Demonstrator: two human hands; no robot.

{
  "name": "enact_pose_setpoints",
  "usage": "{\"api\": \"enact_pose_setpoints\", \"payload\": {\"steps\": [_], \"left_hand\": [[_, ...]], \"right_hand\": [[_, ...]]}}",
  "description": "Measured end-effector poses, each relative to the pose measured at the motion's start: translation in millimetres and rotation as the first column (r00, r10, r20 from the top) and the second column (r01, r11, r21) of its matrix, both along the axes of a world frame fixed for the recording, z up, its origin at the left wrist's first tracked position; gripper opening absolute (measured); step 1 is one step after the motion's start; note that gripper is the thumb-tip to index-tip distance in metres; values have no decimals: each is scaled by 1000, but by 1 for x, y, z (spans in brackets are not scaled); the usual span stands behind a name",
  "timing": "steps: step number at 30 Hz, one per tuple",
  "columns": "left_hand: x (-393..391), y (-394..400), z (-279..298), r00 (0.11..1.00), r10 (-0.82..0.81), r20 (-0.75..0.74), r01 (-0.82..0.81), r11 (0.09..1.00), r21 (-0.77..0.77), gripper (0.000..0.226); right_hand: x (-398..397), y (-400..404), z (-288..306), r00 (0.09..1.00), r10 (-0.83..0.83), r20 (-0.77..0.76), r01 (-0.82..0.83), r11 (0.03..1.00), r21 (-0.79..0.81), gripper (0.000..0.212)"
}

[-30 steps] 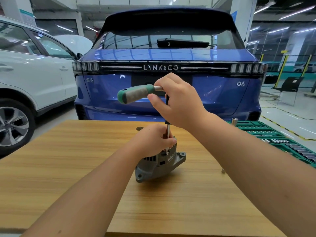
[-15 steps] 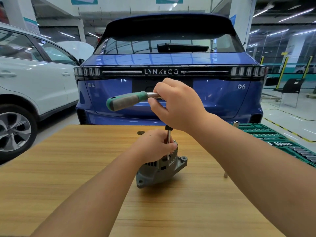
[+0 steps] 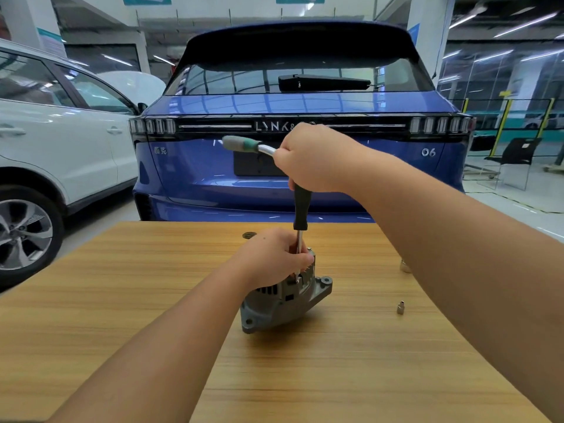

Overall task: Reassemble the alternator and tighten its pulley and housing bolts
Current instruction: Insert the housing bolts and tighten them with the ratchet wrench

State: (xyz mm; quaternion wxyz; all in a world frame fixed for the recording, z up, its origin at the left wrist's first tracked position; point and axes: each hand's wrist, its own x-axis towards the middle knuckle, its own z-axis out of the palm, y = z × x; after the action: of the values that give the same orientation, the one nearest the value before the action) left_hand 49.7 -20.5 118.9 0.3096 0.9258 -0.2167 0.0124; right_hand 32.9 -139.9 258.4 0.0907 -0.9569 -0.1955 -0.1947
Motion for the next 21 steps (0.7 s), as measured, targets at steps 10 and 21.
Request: {"api": "enact_pose_setpoints", "payload": {"steps": [10,21], "left_hand": [[4,1,0,1000,21,-16,-22,1000,-18,14],[4,2,1,1000,16,2,-16,1000,-17,10]], "right_hand": [[4,-9,-31,755,591,-284,348,5,937,13],[2,-3,-72,691,226,687,-430,892,139,29]]}}
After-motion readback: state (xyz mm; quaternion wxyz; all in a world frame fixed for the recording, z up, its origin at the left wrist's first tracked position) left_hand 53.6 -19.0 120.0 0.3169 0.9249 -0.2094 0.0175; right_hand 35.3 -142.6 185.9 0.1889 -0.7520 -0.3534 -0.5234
